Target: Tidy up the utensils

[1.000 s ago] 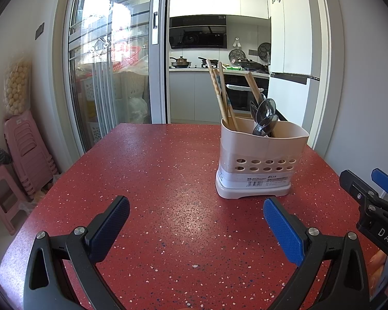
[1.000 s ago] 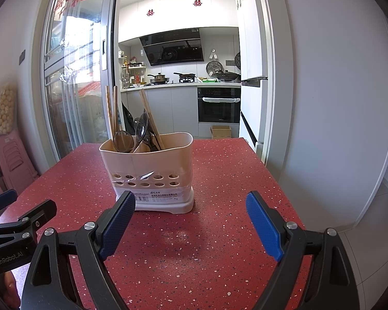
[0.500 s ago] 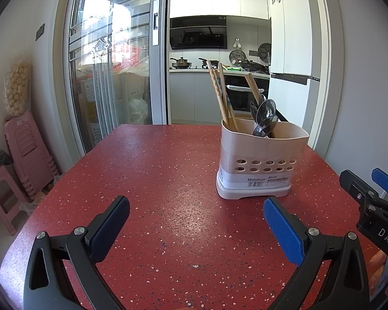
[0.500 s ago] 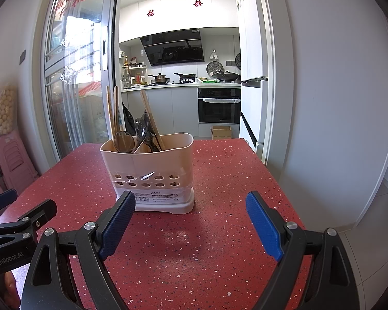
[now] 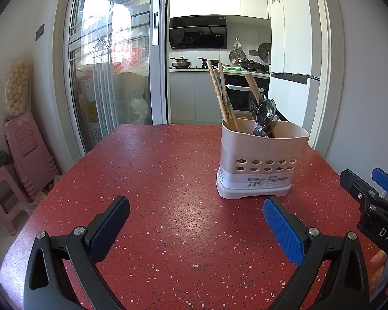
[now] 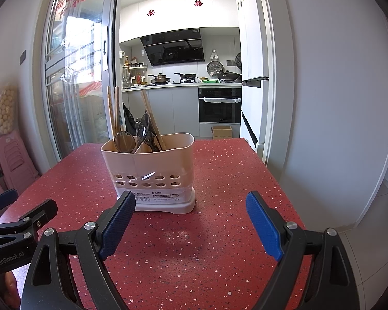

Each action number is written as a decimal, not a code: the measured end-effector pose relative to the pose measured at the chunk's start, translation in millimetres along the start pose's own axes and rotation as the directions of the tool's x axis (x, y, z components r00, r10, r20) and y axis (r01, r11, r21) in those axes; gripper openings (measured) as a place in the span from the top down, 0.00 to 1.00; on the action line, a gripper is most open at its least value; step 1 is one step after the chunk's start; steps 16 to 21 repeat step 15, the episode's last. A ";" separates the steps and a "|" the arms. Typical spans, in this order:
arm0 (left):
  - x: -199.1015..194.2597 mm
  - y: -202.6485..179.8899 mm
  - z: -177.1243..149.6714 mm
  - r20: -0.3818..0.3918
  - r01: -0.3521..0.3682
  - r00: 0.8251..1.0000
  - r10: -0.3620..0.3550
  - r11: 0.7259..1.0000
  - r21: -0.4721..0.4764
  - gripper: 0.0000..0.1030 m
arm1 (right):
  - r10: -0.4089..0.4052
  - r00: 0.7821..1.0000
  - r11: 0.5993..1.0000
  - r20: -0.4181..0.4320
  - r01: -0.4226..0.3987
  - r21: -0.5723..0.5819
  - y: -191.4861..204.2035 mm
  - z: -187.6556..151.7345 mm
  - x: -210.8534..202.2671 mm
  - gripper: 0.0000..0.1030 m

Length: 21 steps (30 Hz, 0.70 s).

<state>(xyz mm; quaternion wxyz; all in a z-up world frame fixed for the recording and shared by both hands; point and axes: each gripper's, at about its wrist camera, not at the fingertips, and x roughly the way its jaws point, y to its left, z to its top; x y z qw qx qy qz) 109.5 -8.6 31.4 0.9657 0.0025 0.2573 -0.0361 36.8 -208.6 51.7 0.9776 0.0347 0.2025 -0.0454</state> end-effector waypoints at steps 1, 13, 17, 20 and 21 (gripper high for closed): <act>0.2 0.2 0.2 0.000 0.000 1.000 0.000 1.000 0.000 0.00 | 0.000 1.000 1.000 0.000 0.000 0.000 0.2 0.0 -0.2 0.13; -0.6 -0.6 -1.1 0.006 0.008 1.000 -0.008 1.000 0.000 0.00 | 0.000 1.000 1.000 0.000 0.000 0.001 0.3 0.1 -0.5 0.13; -0.6 -0.8 -1.0 0.005 0.009 1.000 -0.009 1.000 0.001 0.00 | 0.002 1.000 1.000 0.000 -0.002 0.001 0.3 0.2 -0.3 0.13; -0.6 -0.8 -1.0 0.005 0.009 1.000 -0.009 1.000 0.001 0.00 | 0.002 1.000 1.000 0.000 -0.002 0.001 0.3 0.2 -0.3 0.13; -0.6 -0.8 -1.0 0.005 0.009 1.000 -0.009 1.000 0.001 0.00 | 0.002 1.000 1.000 0.000 -0.002 0.001 0.3 0.2 -0.3 0.13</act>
